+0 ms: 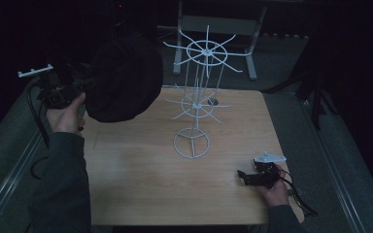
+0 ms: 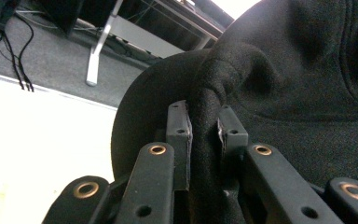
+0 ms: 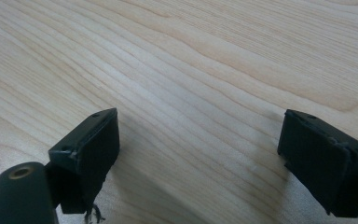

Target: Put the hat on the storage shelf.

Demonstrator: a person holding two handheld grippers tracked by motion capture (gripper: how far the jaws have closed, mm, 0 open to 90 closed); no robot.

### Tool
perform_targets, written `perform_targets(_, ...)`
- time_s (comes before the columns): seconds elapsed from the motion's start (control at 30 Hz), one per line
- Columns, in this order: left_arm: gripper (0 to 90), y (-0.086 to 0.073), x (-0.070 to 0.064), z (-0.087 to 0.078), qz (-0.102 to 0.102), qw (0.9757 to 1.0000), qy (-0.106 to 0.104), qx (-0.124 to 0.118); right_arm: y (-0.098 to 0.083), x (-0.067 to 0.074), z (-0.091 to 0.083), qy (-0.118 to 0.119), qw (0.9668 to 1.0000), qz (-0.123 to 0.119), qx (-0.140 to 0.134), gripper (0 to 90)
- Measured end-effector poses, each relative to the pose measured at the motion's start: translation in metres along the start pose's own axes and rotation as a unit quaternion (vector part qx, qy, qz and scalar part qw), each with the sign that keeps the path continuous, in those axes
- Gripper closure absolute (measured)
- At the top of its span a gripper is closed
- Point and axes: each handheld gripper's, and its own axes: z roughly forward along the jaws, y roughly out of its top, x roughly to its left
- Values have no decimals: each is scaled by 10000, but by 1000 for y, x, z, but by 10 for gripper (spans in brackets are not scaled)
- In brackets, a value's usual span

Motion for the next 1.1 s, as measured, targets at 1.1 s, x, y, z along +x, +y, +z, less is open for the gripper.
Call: perform_targets(1.1,796,9,-8,3,-174,9997,-148,-130,0,0,0,3,10000,1,0,125)
